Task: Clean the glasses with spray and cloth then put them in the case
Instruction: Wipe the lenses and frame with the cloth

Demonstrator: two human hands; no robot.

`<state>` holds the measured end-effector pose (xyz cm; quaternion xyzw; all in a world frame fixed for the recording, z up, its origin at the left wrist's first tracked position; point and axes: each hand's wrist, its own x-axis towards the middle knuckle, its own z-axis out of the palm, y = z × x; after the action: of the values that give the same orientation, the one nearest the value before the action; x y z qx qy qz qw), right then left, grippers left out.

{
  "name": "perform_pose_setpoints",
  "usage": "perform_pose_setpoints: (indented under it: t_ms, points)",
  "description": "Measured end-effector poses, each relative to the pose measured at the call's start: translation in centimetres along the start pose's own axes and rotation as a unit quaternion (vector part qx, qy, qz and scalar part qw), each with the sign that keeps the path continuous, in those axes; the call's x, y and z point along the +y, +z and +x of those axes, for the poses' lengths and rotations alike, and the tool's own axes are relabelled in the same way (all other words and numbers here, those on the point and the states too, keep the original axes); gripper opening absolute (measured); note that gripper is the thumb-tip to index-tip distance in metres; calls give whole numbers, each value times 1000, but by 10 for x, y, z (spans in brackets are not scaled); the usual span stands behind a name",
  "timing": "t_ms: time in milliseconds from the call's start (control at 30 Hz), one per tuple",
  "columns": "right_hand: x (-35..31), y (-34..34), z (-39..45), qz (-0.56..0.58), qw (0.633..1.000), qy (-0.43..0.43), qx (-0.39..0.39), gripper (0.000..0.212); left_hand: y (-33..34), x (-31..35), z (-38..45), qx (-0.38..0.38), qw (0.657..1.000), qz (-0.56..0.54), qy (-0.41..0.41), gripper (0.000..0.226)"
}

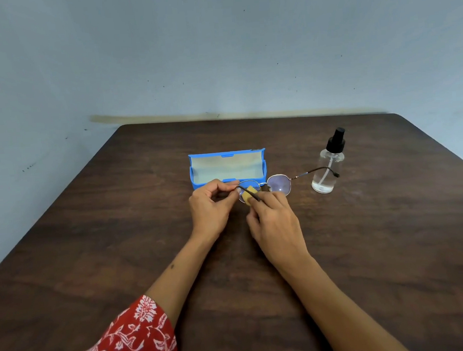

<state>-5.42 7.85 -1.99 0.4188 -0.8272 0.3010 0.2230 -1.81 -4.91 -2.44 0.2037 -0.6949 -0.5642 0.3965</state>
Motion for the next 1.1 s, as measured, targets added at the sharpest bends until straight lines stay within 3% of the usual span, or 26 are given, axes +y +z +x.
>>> perform_pose_setpoints:
  t_ms: [133,267,433,600,733,900,1100]
  points:
    - [-3,0,-1,21,999,-40,-17,11,-1,-1,1,-6,1000,1,-8,35]
    - [0,-1,1,9,1000,3,13,18,0,1,0,-1,1000,-16,-10,36]
    - [-2,0,1,14,999,-20,-21,18,-1,1,0,-10,1000,-4,-3,31]
    - [-3,-1,2,4,1000,17,0,20,1,2,0,-1,1000,-9,0,33]
    - [-6,-1,1,15,999,-20,-22,19,0,2,0,-5,1000,-8,-4,31]
    - [-3,-1,3,-1,1000,16,-5,18,2,4,-1,2,1000,-12,0,31]
    - [-6,-2,1,-2,1000,-16,-12,12,1,0,1,4,1000,-8,2,31]
